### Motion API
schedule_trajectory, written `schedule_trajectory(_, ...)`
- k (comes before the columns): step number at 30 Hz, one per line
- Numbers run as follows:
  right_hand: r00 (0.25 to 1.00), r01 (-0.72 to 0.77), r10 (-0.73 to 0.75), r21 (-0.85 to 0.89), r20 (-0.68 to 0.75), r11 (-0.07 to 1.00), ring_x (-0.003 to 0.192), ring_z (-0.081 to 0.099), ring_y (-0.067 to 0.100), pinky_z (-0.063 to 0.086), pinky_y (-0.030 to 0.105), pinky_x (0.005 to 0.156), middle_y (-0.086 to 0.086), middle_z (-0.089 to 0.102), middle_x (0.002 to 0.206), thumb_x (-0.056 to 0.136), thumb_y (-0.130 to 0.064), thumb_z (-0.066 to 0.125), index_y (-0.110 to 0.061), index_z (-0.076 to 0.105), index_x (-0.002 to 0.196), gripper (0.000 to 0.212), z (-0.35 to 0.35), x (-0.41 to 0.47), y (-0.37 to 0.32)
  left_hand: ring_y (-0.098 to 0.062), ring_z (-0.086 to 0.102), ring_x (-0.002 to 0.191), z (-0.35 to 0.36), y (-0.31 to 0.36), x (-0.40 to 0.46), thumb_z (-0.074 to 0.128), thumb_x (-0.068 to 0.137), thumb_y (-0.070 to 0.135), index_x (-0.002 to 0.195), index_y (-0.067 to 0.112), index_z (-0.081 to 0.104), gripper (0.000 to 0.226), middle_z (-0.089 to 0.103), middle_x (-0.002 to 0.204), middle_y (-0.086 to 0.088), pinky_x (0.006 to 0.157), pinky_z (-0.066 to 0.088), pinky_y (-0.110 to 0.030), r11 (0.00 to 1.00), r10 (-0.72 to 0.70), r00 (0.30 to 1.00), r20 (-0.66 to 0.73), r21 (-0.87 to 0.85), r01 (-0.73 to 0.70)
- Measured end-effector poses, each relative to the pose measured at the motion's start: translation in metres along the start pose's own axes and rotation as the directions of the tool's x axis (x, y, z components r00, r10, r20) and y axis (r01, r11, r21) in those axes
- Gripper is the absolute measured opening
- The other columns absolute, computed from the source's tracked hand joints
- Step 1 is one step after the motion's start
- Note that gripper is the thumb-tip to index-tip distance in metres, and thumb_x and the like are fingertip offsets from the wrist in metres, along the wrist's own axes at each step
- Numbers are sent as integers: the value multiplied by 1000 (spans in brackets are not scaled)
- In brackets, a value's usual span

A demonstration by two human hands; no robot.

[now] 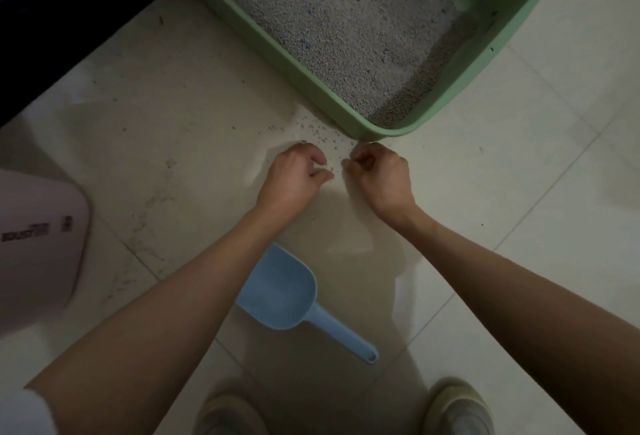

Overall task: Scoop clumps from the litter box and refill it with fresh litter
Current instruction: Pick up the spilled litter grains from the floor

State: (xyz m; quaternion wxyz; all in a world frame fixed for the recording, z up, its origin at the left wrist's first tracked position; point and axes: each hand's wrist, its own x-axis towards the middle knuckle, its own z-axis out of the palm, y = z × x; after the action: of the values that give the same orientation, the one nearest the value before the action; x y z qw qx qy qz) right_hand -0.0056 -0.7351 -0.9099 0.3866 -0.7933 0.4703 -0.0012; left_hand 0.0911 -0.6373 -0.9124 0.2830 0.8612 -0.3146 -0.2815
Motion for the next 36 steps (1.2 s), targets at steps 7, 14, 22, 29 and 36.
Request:
schedule_trajectory(7,992,127,-126,-122,20,984,89,61,34,44,35,75,15,69,94,90,-20,56,-5,65,92,18,3,1,5,-11,41,71,6,0,4,69,80,16,84,7,67,10,37,67,14,65,27,-15,996,77,997,0,39,-77)
schedule_trajectory(14,991,129,-114,-319,64,939,99,58,36,38,36,77,20,62,107,96,-26,45,2,56,103,31,2,-2,5,-10,41,77,8,1,7,65,84,13,92,6,67,11,36,68,13,69,29,-16,990,124,992,29,66,-126)
schedule_trajectory(22,913,-381,151,660,378,647,51,43,8,32,17,47,-5,48,56,95,-7,49,-11,52,69,27,-40,-7,8,-13,51,79,0,3,7,56,89,8,85,8,66,11,57,85,-2,70,34,-15,979,-89,994,-65,-190,76)
schedule_trajectory(29,824,-566,170,779,540,268,55,58,10,49,15,53,3,62,61,89,8,39,-7,55,76,26,-62,-2,28,-11,57,63,-29,1,-3,52,86,-9,76,5,58,19,60,74,-8,59,48,-16,265,-435,843,316,-850,456)
schedule_trajectory(36,991,15,-8,-53,131,998,79,56,17,33,16,66,-2,58,77,83,-16,60,-11,65,88,9,-36,-5,19,-11,51,69,-7,6,-2,65,84,15,85,12,65,3,55,72,3,67,35,-14,958,-221,975,-7,-187,216)
